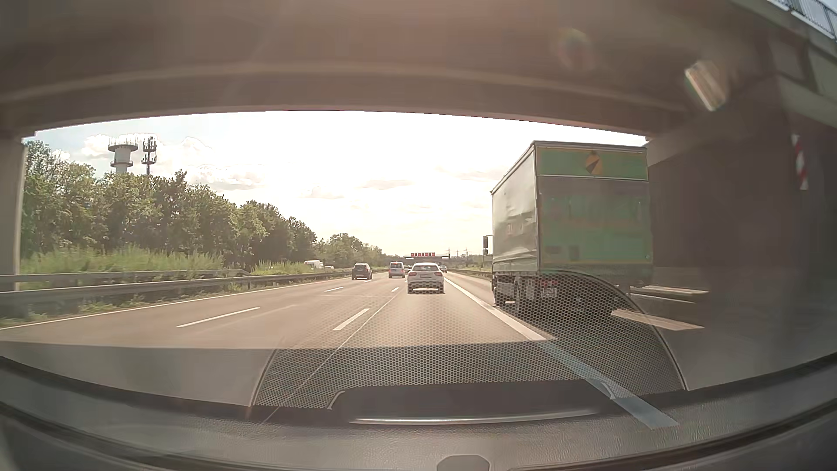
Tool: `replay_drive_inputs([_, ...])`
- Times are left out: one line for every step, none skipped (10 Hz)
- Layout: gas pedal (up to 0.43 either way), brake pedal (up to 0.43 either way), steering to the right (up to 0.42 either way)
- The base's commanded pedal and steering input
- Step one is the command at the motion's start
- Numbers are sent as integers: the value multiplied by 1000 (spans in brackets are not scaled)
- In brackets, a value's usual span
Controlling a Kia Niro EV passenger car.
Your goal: Follow the waypoints while adhering to traffic rules and regulations
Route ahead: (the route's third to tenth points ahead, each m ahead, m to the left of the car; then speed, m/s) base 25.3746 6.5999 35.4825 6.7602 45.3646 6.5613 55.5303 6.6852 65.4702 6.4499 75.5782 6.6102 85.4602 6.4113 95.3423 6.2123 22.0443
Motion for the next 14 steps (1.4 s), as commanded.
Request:
replay_drive_inputs([130, 0, -2])
replay_drive_inputs([130, 0, -2])
replay_drive_inputs([130, 0, -2])
replay_drive_inputs([130, 0, -2])
replay_drive_inputs([130, 0, -1])
replay_drive_inputs([130, 0, -1])
replay_drive_inputs([130, 0, 0])
replay_drive_inputs([130, 0, 0])
replay_drive_inputs([130, 0, 0])
replay_drive_inputs([130, 0, 0])
replay_drive_inputs([130, 0, -1])
replay_drive_inputs([130, 0, -1])
replay_drive_inputs([118, 0, -1])
replay_drive_inputs([118, 0, -1])
